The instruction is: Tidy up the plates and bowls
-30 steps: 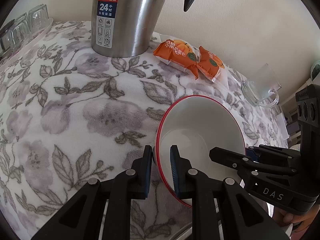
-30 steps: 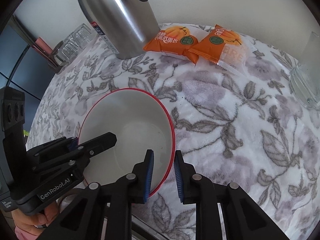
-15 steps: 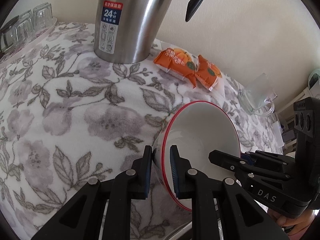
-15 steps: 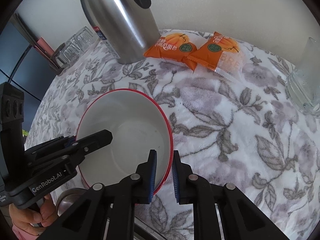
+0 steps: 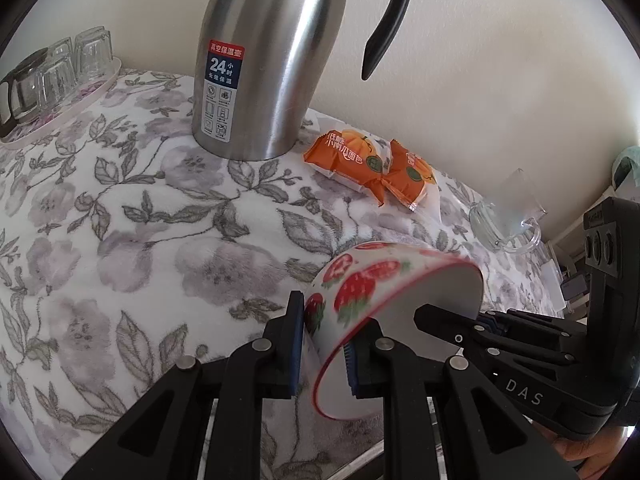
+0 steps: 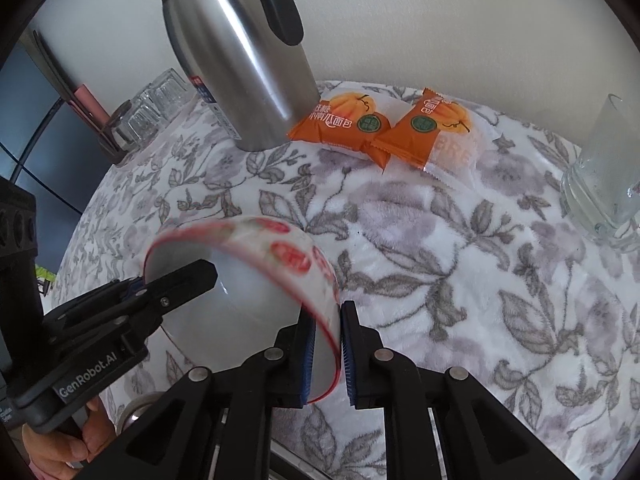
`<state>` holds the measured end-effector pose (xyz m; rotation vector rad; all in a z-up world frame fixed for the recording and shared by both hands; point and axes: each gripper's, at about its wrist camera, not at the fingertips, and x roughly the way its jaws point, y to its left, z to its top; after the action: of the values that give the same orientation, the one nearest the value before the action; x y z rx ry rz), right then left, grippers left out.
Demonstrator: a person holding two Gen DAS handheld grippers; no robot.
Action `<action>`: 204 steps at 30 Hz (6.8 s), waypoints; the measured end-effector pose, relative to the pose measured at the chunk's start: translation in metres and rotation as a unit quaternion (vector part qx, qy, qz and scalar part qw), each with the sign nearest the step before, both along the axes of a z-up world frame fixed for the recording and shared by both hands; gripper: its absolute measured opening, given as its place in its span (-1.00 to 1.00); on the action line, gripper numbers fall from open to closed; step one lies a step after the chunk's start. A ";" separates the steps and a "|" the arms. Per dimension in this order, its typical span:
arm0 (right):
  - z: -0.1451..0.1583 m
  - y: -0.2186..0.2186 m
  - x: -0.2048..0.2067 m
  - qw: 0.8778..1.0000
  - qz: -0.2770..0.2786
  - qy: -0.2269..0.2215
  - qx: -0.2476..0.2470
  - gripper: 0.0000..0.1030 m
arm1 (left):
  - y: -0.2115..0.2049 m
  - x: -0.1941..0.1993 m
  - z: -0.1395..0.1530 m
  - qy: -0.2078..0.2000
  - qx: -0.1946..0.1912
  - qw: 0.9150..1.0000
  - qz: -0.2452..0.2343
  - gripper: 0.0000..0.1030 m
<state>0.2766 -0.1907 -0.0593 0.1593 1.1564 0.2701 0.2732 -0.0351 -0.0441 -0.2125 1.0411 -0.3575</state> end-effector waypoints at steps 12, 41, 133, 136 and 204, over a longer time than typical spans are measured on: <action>0.027 -0.003 -0.001 0.999 -0.003 -0.032 0.004 -0.80 | 0.007 -0.004 0.019 -0.026 -0.023 0.999 0.012 -0.65; 0.149 0.004 -0.081 0.996 -0.023 -0.086 -0.026 -0.80 | 0.009 -0.067 0.133 -0.065 -0.044 0.997 0.003 -0.65; 0.091 -0.021 -0.173 0.992 -0.119 0.037 0.017 -0.69 | 0.017 -0.136 0.075 0.079 -0.115 0.990 -0.021 -0.65; 0.093 -0.023 -0.177 0.992 -0.119 0.032 0.006 -0.58 | 0.018 -0.137 0.076 0.074 -0.105 0.991 -0.024 -0.65; 0.078 0.005 -0.334 0.958 -0.248 -0.092 -0.110 1.00 | 0.034 -0.260 0.085 -0.041 0.201 0.978 0.030 0.86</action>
<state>-0.0579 -0.1860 0.0182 0.2177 0.9190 -0.2835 0.0129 -0.0007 0.0408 0.1324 1.0016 -0.0940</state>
